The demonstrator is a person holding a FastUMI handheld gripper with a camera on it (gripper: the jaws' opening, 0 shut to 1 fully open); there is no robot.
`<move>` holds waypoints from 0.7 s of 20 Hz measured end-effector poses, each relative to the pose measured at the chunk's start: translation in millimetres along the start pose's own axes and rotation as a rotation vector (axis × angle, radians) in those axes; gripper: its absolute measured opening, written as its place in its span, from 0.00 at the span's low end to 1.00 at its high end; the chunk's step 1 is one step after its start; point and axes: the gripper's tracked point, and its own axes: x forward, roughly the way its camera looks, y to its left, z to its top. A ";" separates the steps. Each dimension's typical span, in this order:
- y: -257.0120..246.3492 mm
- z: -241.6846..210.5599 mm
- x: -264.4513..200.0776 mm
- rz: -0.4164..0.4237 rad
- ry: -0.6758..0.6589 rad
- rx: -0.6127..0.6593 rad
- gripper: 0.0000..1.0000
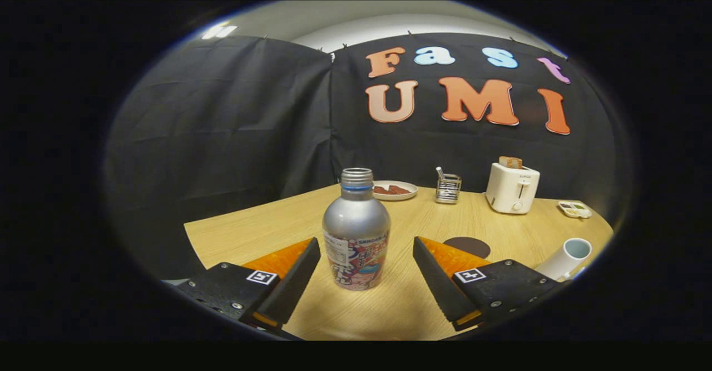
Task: Take the bottle from table, then pour the juice into the cup, finally place the bottle on the coaster
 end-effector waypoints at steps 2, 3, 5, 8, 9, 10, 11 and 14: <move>6.5 -7.0 7.3 -0.001 0.017 0.007 1.00; 8.0 -11.4 10.8 -0.012 0.028 0.003 1.00; 7.2 -23.8 16.4 -0.034 0.059 0.005 0.99; 9.5 -32.7 21.2 -0.049 0.092 0.068 0.98; 9.4 -35.4 23.9 -0.057 0.100 0.087 0.94; 9.9 -37.1 24.9 -0.063 0.106 0.102 0.91; 12.2 -38.5 26.9 -0.061 0.113 0.107 0.88; 10.7 -38.6 29.3 -0.074 0.113 0.091 0.81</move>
